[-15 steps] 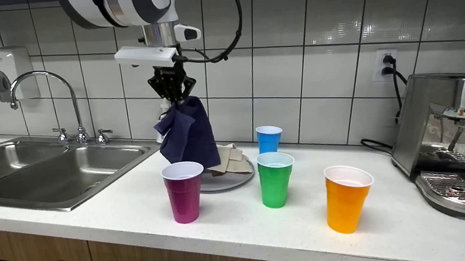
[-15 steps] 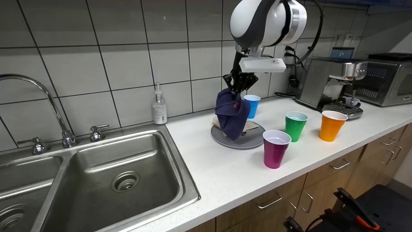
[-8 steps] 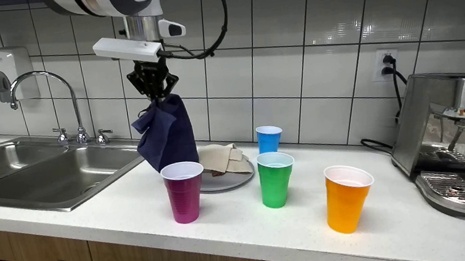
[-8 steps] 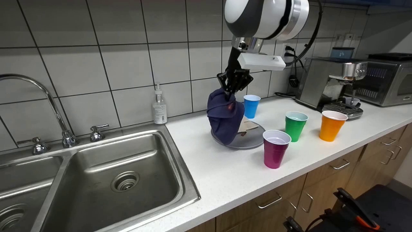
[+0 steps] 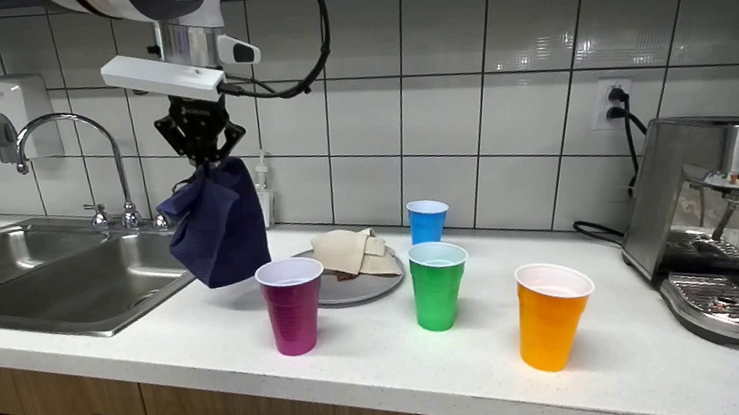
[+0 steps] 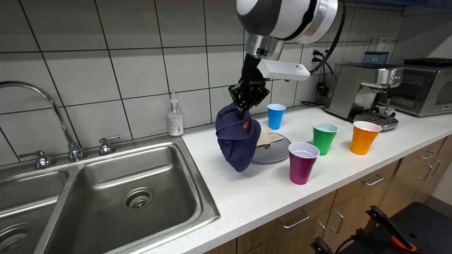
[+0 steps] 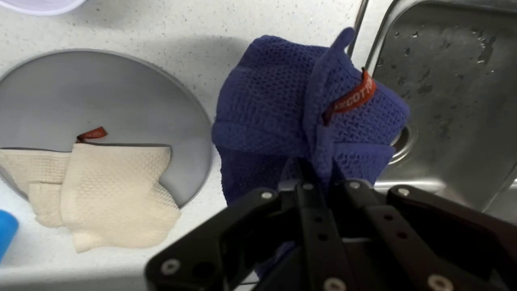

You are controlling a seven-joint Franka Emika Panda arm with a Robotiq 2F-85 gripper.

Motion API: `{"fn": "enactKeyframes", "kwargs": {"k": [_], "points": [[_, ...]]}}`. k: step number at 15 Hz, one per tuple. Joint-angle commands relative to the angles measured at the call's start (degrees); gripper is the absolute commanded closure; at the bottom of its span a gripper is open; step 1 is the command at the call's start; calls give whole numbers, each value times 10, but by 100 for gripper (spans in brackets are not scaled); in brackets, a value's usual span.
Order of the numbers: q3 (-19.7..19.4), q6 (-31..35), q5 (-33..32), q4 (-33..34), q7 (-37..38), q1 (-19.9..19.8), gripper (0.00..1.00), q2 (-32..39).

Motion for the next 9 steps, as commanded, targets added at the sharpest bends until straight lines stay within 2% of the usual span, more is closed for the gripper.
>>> {"fn": "enactKeyframes", "kwargs": {"k": [1, 9], "points": [[6, -28, 18, -20, -32, 9, 98, -25], [17, -26, -21, -44, -5, 6, 98, 4]]}}
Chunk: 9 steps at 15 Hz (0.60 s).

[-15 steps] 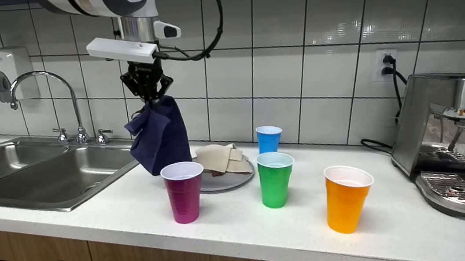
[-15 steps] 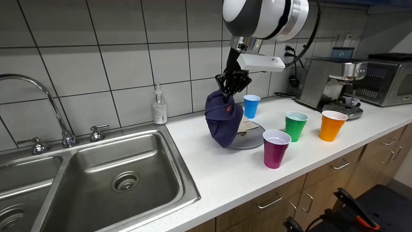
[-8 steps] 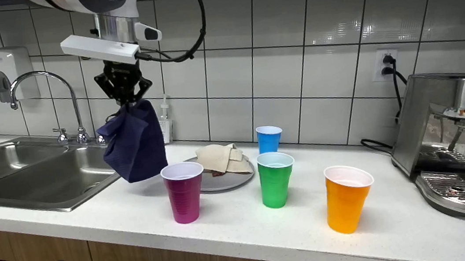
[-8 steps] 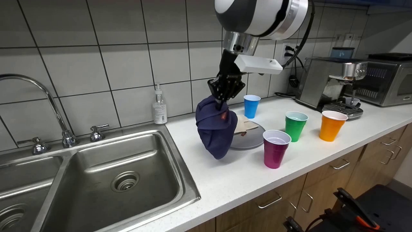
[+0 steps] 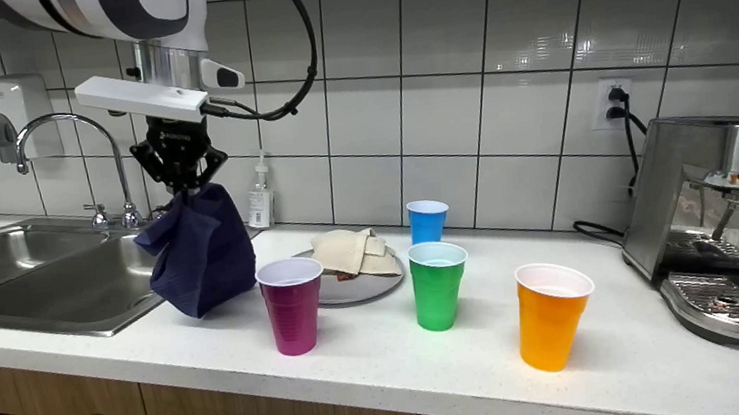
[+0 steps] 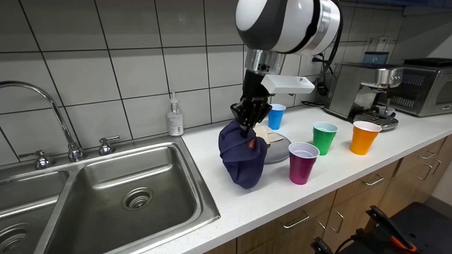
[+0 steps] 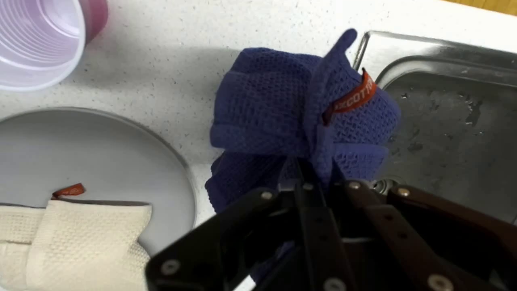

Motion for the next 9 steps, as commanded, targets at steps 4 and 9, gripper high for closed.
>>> {"fn": "enactKeyframes", "kwargs": {"k": [4, 9], "points": [[12, 0, -53, -4, 24, -11, 98, 35], [14, 16, -112, 5, 75, -16, 98, 87]]}}
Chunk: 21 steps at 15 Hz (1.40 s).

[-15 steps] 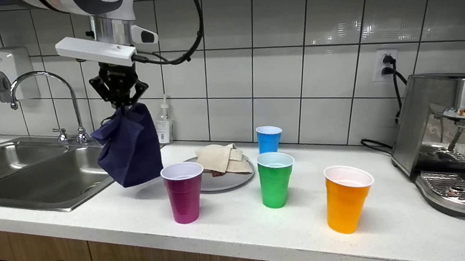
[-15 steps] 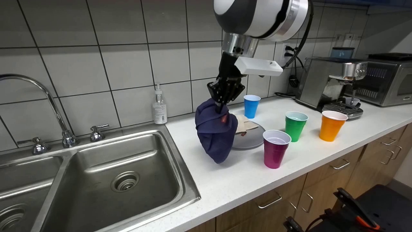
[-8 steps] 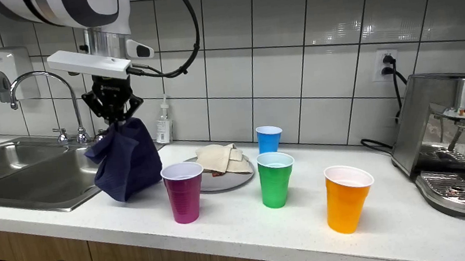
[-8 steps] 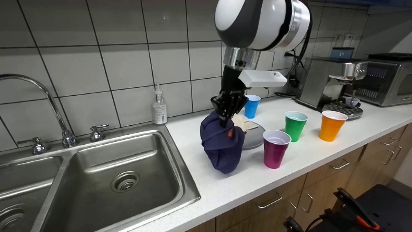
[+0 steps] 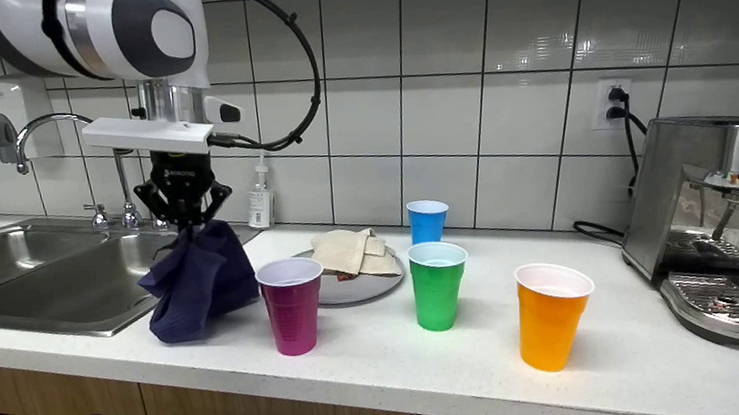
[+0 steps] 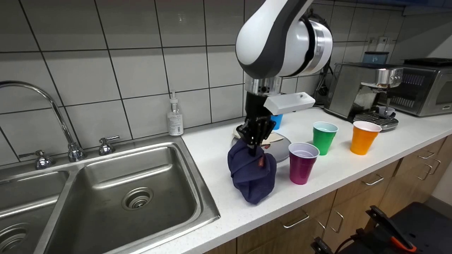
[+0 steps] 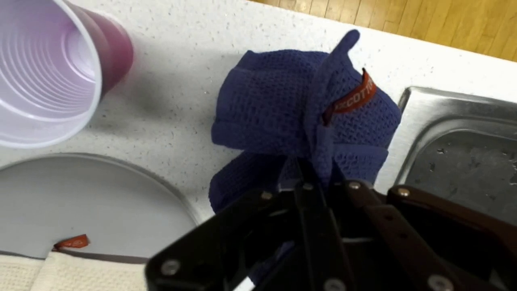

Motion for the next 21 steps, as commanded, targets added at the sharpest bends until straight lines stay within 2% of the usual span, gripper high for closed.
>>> {"fn": "enactKeyframes", "kwargs": {"k": [1, 7, 11, 12, 13, 15, 21], "points": [[13, 13, -55, 12, 58, -15, 98, 37], [7, 22, -149, 32, 149, -10, 98, 84], [5, 18, -162, 49, 178, -8, 98, 101], [5, 15, -160, 54, 182, -8, 67, 102], [4, 14, -159, 57, 185, -8, 66, 103], [4, 11, -157, 62, 186, -8, 53, 102], [5, 9, -151, 75, 180, -10, 8, 89]]}}
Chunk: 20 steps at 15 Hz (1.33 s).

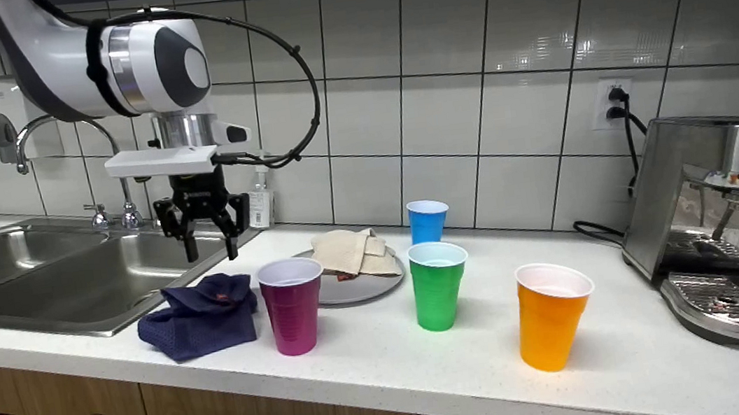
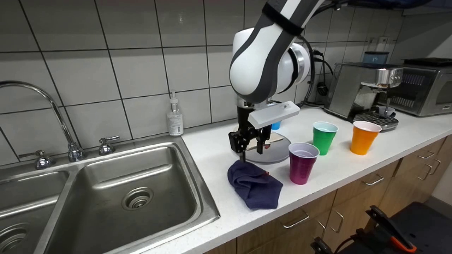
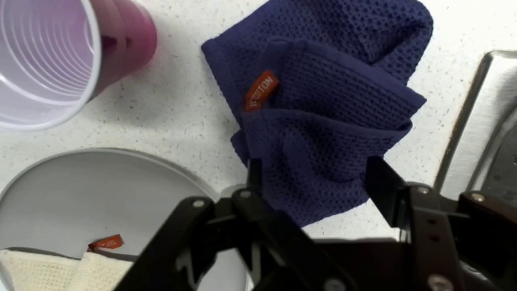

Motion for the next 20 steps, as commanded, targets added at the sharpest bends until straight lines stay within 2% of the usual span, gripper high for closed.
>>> {"fn": "enactKeyframes", "kwargs": {"k": [1, 11, 16, 20], "points": [[4, -10, -6, 13, 13, -9, 1, -11], [-25, -16, 8, 71, 78, -38, 0, 7], [-42, -12, 27, 101, 117, -55, 0, 22], [-51, -22, 66, 132, 119, -71, 0, 44]]}}
